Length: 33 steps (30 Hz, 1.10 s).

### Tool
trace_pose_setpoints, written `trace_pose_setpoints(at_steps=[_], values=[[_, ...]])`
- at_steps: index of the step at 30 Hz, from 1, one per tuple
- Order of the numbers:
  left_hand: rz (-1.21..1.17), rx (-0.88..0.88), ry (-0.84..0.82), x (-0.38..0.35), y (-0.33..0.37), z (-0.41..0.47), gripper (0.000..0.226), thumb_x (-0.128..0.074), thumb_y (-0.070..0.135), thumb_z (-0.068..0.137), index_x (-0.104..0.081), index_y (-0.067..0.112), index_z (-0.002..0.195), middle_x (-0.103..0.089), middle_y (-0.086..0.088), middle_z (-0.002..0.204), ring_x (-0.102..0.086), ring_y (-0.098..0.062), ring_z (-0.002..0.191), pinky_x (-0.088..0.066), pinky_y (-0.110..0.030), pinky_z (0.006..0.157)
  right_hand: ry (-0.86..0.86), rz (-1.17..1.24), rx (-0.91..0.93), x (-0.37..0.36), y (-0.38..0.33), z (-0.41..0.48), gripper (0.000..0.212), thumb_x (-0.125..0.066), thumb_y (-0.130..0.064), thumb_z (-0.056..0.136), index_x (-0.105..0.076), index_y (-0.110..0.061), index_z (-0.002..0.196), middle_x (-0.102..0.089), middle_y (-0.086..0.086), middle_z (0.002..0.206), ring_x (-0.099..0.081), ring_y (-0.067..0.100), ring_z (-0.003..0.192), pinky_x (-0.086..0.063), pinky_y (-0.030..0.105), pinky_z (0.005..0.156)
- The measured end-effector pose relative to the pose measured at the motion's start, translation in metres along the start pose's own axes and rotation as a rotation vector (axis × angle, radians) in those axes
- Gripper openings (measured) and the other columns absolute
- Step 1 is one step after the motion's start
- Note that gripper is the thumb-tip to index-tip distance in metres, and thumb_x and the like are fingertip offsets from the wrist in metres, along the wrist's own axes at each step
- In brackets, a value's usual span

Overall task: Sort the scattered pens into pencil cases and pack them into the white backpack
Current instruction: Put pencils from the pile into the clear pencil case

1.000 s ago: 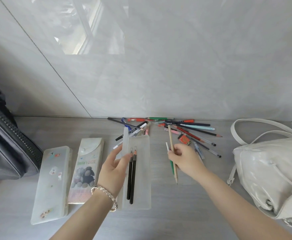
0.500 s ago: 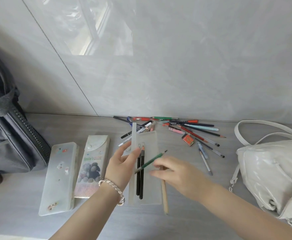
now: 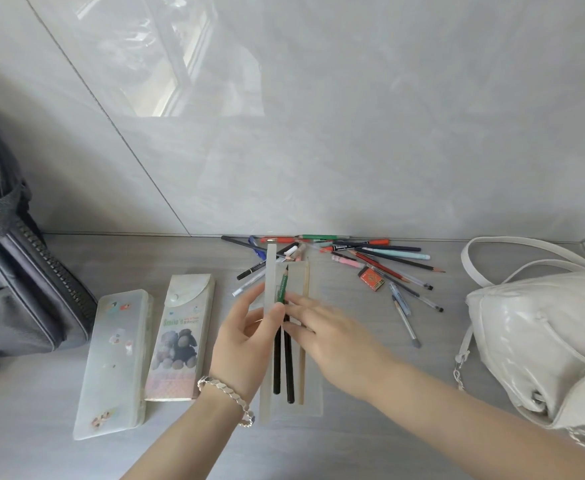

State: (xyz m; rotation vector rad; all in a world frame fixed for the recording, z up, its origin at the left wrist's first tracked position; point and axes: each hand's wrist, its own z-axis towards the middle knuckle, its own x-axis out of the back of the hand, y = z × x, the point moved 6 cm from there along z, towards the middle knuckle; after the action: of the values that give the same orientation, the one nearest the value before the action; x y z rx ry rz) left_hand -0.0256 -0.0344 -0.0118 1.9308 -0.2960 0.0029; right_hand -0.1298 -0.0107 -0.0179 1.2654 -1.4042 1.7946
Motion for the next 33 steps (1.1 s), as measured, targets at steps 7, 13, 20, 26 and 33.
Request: trace_pose_setpoints(at_steps=[7,13,20,26,33], values=[[0.006,0.020,-0.002,0.000,0.003,-0.003,0.029,-0.060,0.019,0.085,-0.053,0.047,0.091,-0.072,0.005,0.084,-0.066,0.007,0.071,-0.050,-0.043,0.093,0.140,-0.127,0.120,0.007,-0.003,0.003,0.041,-0.036,-0.010,0.078,-0.065,-0.015,0.107,-0.066,0.001,0.112,-0.060,0.022,0.112,-0.046,0.046,0.093],[0.034,0.016,-0.013,0.000,0.008,-0.007,0.033,-0.059,0.017,0.086,-0.053,0.049,0.089,-0.073,0.015,0.067,-0.066,0.007,0.068,-0.052,-0.036,0.087,0.080,-0.092,0.183,-0.005,-0.004,0.002,0.037,-0.037,-0.019,0.077,-0.048,-0.019,0.113,-0.064,0.002,0.116,-0.056,0.022,0.111,-0.053,0.035,0.085],[0.013,0.053,0.077,0.007,0.002,-0.007,0.028,-0.056,0.021,0.089,-0.050,0.048,0.083,-0.067,0.023,0.055,-0.060,0.002,0.061,-0.051,-0.022,0.072,0.131,-0.074,0.343,-0.023,-0.022,-0.022,0.025,-0.049,-0.022,0.085,-0.071,-0.015,0.093,-0.071,-0.001,0.100,-0.062,0.017,0.092,-0.053,0.029,0.079],[-0.017,0.088,0.128,0.009,0.003,0.000,0.023,-0.058,0.023,0.087,-0.051,0.045,0.085,-0.066,0.020,0.052,-0.060,-0.010,0.070,-0.052,-0.048,0.089,0.199,0.023,0.441,-0.025,-0.020,-0.032,0.032,-0.041,-0.020,0.095,-0.072,-0.013,0.092,-0.073,0.000,0.092,-0.057,0.016,0.101,-0.040,0.028,0.095],[0.054,0.060,0.062,0.000,0.006,0.004,0.027,-0.062,0.024,0.085,-0.051,0.048,0.088,-0.069,0.014,0.070,-0.060,0.017,0.062,-0.048,-0.045,0.096,0.517,0.220,-0.349,0.008,0.081,-0.031,0.019,-0.058,-0.004,0.083,-0.068,-0.007,0.098,-0.067,0.008,0.095,-0.059,0.020,0.093,-0.046,0.031,0.084]])
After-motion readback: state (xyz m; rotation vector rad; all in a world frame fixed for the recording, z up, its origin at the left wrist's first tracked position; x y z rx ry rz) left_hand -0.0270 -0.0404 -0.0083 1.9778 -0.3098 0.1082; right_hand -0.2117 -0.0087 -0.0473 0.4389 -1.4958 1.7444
